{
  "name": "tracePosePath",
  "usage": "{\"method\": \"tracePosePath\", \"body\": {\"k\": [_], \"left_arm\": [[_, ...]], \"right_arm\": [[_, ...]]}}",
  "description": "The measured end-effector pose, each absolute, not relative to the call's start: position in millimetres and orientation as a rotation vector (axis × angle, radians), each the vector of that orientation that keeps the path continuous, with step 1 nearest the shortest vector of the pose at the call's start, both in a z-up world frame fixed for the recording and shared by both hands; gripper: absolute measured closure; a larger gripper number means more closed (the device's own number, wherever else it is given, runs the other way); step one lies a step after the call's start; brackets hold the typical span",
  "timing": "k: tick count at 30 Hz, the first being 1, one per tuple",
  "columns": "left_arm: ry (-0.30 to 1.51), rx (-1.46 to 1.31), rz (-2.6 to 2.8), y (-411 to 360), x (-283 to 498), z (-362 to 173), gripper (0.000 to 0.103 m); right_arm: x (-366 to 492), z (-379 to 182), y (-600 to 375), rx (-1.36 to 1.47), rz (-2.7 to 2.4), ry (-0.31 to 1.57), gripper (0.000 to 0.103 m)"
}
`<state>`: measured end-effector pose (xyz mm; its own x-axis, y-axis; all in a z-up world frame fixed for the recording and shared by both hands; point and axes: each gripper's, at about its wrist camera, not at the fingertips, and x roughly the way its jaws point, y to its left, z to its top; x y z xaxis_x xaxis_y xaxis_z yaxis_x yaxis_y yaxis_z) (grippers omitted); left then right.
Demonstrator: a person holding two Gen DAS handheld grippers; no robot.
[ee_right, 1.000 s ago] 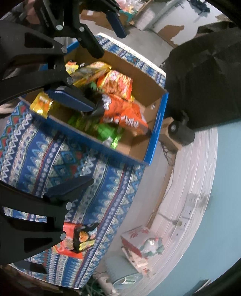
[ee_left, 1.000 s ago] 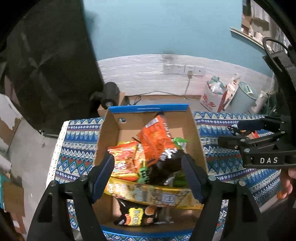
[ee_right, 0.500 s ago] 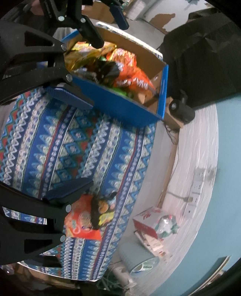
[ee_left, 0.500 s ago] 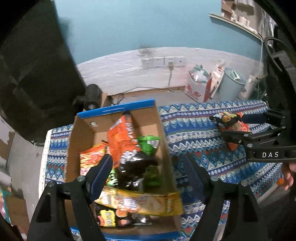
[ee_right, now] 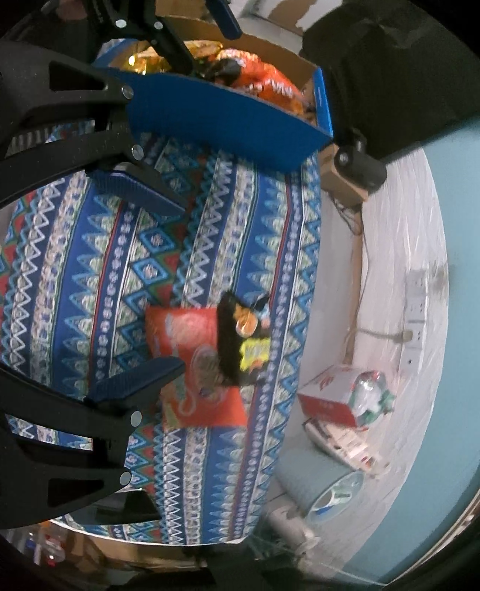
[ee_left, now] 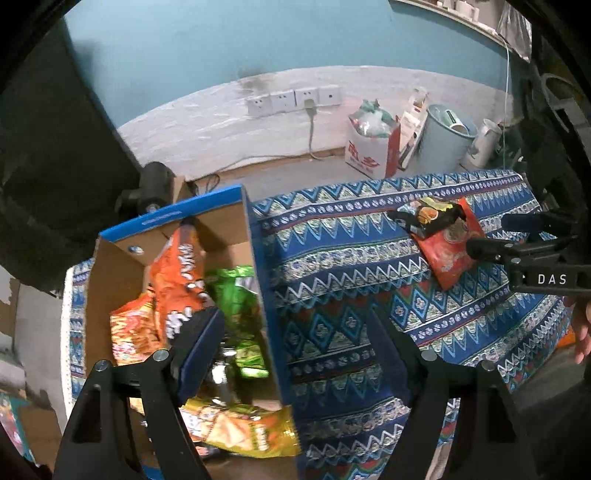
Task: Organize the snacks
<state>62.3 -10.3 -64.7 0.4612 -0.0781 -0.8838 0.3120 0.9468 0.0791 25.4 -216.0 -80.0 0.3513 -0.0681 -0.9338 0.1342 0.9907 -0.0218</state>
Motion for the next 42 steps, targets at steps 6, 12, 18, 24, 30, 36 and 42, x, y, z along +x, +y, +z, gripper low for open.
{"method": "tracePosePath", "body": {"k": [6,12,18,24,30,36,42], "left_arm": [[1.117,0.223,-0.255,-23.7,74.6,-74.8,0.022],[1.164,0.197,-0.281,-40.7,93.9,-77.7,0.022],[1.201,0.222,-0.294,-63.0,117.2,-83.8,0.022],[1.212,0.305,-0.313,-83.6,139.5,-94.6,0.022],[1.245,0.302,-0.328,-90.8,155.5,-117.1,0.022],[1.261,0.28,-0.323,-94.8,169.5,-132.1,0.022],[1.301,0.222,-0.321,-93.9,176.4,-139.7,0.022]], "right_arm": [[24.3,-86.5,-237.6,0.076,-0.163,1.229,0.025],[34.9,-89.2,-254.0,0.049,-0.176,1.264,0.025],[49.5,-96.9,-272.9,-0.02,-0.201,1.299,0.025],[62.8,-120.0,-284.5,-0.009,-0.224,1.331,0.025],[76.1,-140.9,-285.2,-0.028,-0.234,1.367,0.025],[90.2,-154.8,-287.6,-0.028,-0.256,1.374,0.025],[102.2,-164.5,-283.6,-0.054,-0.274,1.359,0.025]]}}
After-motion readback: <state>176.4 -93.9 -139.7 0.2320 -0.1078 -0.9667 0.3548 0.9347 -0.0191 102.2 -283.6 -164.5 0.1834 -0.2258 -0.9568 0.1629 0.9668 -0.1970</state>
